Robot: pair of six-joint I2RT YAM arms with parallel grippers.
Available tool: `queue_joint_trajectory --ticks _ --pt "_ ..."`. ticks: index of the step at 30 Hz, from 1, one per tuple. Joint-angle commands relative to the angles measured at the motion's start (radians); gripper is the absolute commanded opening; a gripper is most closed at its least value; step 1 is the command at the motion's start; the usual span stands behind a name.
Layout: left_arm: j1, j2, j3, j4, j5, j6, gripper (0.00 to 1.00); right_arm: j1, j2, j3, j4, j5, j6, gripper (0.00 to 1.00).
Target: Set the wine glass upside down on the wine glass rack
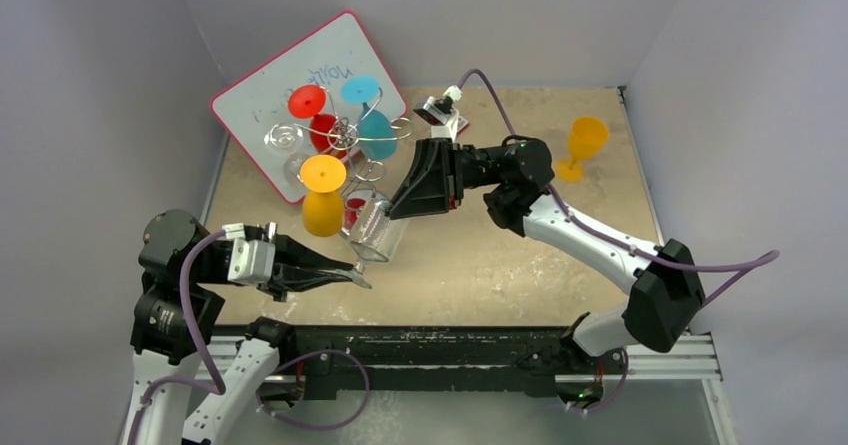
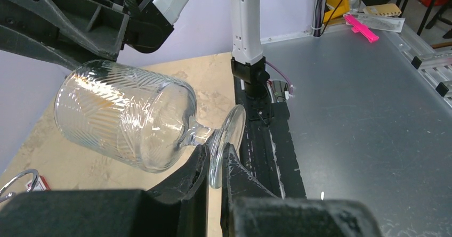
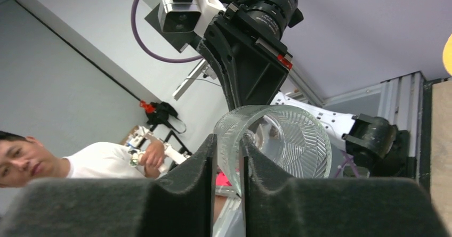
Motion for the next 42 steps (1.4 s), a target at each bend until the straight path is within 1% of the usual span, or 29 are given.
queue_joint_trajectory --ticks 1,2,5,10,16,20,23,28,32,36,40,42 --pt "0.005 0.022 0.046 0.001 -0.018 0.031 0.0 0.005 -0.067 0.017 0.026 0.043 -0.051 0.3" --pt "0.004 0.021 0.049 -0.003 -0.018 0.035 0.0 0.005 -0.075 0.014 0.002 0.048 -0.076 0.36" --pt "0.004 0.018 0.055 -0.012 -0.019 0.043 0.0 0.005 -0.107 0.011 -0.089 0.067 -0.149 0.47" --pt "0.004 0.016 0.064 -0.023 -0.032 0.059 0.0 0.005 -0.185 0.009 -0.327 0.153 -0.319 0.62" --pt "0.005 0.022 0.093 -0.038 -0.068 0.088 0.0 0.005 -0.257 0.002 -0.561 0.263 -0.49 0.71" --pt "0.004 0.025 0.106 -0.034 -0.093 0.09 0.0 0.005 -0.296 0.007 -0.684 0.341 -0.571 0.72" --pt "0.004 0.026 0.108 -0.03 -0.121 0.09 0.0 0.005 -0.318 0.034 -0.769 0.415 -0.669 0.71" --pt "0.004 0.03 0.115 -0.012 -0.185 0.068 0.0 0.006 -0.345 0.042 -0.786 0.435 -0.713 0.64" --pt "0.005 0.034 0.114 0.045 -0.244 0.003 0.0 0.017 -0.357 0.048 -0.79 0.442 -0.744 0.59" --pt "0.005 0.042 0.111 0.134 -0.337 -0.105 0.0 0.056 -0.358 0.076 -0.793 0.451 -0.798 0.53" --pt "0.005 0.052 0.098 0.244 -0.393 -0.212 0.0 0.087 -0.349 0.08 -0.734 0.413 -0.81 0.52" --pt "0.005 0.056 0.093 0.295 -0.445 -0.292 0.0 0.105 -0.344 0.089 -0.727 0.413 -0.829 0.52"
